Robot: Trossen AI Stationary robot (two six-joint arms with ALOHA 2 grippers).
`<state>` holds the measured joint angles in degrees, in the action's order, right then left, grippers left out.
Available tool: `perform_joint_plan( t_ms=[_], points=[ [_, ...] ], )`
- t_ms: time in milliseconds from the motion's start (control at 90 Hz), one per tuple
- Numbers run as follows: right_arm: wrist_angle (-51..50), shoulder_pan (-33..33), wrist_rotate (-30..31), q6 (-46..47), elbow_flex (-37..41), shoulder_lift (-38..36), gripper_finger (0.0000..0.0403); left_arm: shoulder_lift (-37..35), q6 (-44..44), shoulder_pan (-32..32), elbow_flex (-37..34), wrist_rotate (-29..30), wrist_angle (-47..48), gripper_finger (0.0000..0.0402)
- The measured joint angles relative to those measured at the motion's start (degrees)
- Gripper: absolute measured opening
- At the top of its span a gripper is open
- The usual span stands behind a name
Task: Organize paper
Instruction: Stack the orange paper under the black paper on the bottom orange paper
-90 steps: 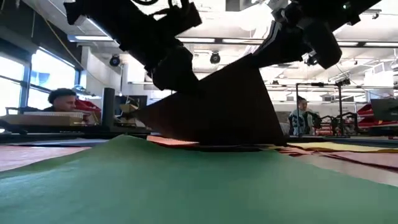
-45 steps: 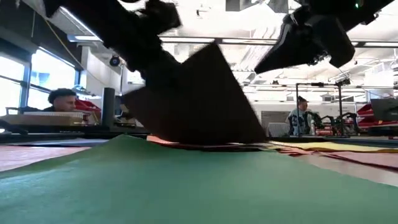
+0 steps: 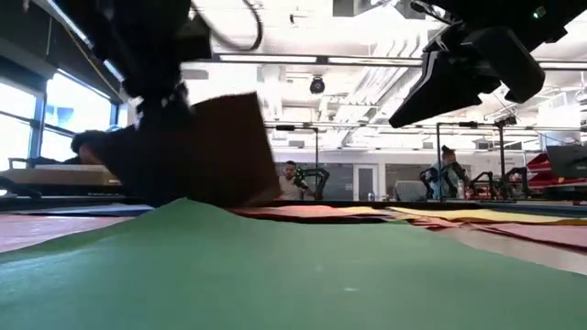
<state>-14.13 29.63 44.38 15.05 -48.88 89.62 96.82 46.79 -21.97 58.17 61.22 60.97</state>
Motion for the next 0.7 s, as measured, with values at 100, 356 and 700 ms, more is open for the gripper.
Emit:
perform_joint_plan(
  t_ms=[100, 356, 700],
  points=[
    [0.0, 0.0, 0.0, 0.0, 0.0, 0.0, 0.0, 0.0, 2.1, 0.2, -3.0, -3.4, -0.1, 0.0],
    [0.2, 0.0, 0.0, 0.1, 0.0, 0.0, 0.0, 0.0, 6.0, 0.0, -10.3, -7.2, -4.4, 0.0002],
    [2.0, -2.9, -10.1, -4.3, 0.0, 0.0, 0.0007, 0.0, 1.8, -1.5, -13.9, -13.0, -14.4, 0.0108]
  ],
)
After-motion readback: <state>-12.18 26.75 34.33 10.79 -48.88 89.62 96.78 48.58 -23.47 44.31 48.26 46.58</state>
